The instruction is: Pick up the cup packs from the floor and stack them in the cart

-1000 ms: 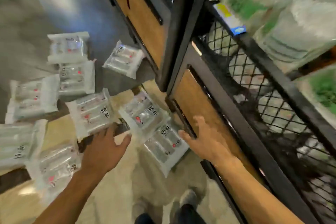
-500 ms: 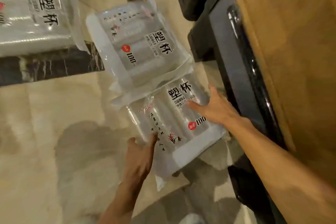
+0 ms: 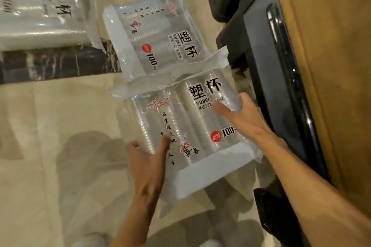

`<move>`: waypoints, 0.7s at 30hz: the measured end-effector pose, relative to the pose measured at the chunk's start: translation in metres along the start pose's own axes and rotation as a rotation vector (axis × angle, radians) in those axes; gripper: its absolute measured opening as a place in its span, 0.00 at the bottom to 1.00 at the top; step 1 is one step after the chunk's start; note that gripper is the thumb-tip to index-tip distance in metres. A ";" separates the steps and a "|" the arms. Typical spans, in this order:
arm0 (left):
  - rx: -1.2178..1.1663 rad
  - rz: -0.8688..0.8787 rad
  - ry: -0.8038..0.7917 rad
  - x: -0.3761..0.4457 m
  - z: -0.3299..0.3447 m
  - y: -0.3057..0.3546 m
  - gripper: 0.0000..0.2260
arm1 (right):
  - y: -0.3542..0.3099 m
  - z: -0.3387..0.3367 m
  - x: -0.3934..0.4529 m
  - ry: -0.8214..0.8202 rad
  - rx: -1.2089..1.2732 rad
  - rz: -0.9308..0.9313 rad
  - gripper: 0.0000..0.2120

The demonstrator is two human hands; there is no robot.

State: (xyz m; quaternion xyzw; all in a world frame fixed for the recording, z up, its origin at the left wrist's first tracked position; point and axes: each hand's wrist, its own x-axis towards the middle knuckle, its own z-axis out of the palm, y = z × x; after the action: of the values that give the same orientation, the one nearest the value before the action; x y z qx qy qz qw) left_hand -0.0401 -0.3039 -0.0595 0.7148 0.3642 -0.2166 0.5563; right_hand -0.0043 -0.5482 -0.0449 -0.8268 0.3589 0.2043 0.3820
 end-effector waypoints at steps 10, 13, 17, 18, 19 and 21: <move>-0.051 0.120 0.007 -0.119 -0.153 0.216 0.43 | -0.225 -0.116 -0.168 0.070 0.084 -0.163 0.32; -0.092 0.192 0.009 -0.171 -0.214 0.321 0.40 | -0.326 -0.173 -0.234 0.103 0.062 -0.224 0.37; -0.171 0.317 0.027 -0.247 -0.323 0.465 0.33 | -0.483 -0.249 -0.347 0.142 -0.014 -0.329 0.51; -0.196 0.339 0.037 -0.268 -0.353 0.496 0.32 | -0.523 -0.263 -0.380 0.148 -0.017 -0.364 0.51; -0.211 0.365 0.057 -0.288 -0.386 0.525 0.31 | -0.562 -0.274 -0.411 0.152 -0.020 -0.409 0.49; -0.245 0.415 0.104 -0.331 -0.453 0.573 0.29 | -0.631 -0.288 -0.474 0.162 -0.026 -0.512 0.46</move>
State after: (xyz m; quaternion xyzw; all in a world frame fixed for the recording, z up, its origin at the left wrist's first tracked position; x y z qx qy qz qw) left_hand 0.1407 -0.0306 0.6722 0.7116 0.2613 -0.0145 0.6520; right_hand 0.1752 -0.2810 0.7312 -0.9091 0.1649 0.0386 0.3807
